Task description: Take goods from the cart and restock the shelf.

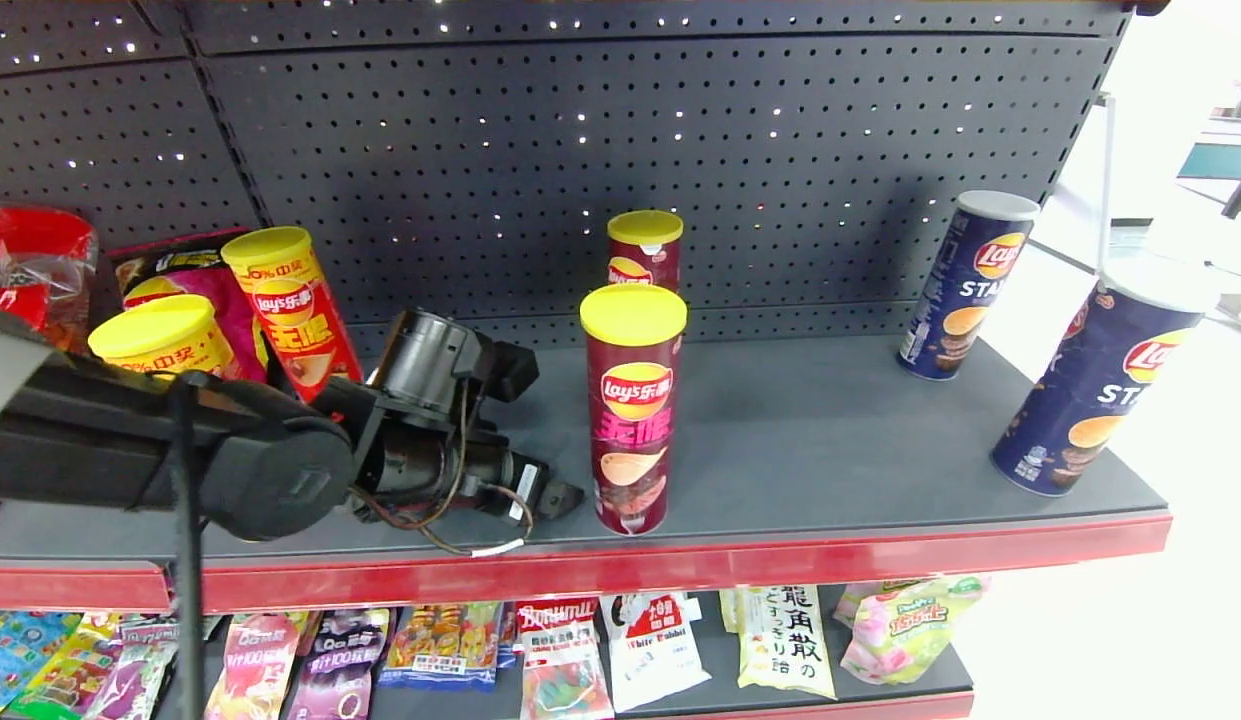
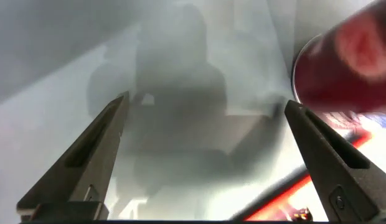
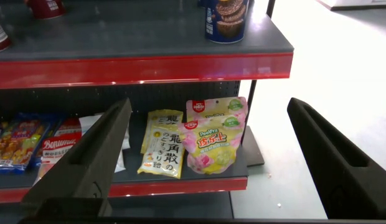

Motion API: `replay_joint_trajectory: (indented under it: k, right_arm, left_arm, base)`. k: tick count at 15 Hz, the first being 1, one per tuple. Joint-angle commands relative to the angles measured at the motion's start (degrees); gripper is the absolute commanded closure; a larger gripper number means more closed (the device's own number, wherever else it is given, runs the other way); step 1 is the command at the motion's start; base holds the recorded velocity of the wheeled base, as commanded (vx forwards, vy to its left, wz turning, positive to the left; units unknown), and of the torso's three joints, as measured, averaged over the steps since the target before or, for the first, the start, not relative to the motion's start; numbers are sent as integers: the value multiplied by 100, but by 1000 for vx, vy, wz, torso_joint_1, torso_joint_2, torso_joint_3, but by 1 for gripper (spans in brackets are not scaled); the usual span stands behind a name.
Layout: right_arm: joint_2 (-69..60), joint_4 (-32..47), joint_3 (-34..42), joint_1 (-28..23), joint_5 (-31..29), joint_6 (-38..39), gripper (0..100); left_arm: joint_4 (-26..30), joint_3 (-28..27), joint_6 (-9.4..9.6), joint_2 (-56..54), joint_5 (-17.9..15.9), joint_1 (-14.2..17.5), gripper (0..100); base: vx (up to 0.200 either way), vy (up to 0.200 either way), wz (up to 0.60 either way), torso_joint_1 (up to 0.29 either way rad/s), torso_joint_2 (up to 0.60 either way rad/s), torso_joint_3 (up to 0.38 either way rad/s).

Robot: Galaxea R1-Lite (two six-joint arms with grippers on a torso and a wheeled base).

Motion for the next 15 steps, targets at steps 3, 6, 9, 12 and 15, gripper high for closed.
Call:
replay_joint_trajectory:
  k: [3,6,9,12,15]
  right_arm:
    - [7,-1,0,4,1,-3,0]
    - [7,-1,0,4,1,-3,0]
    - [7,-1,0,4,1,-3,0]
    - [7,-1,0,4,1,5,0]
    - [7,-1,0,4,1,-3,0]
  left_arm:
    - [60,1076,14,-2099,5,160,0]
    - [561,1805,14,-3919,-3,160,0]
    - [1159,2429,-4,-5870,-12,389,0]
    - [1458,3273,-4,-7768,41,398,0]
    - [1844,3827,23,-9596,339,406,0]
  base:
    - [0,0,0,0,0,0]
    - [0,0,0,0,0,0]
    - [0,0,0,0,0,0]
    - [0,0,0,0,0,0]
    - [0,0,0,0,0,0]
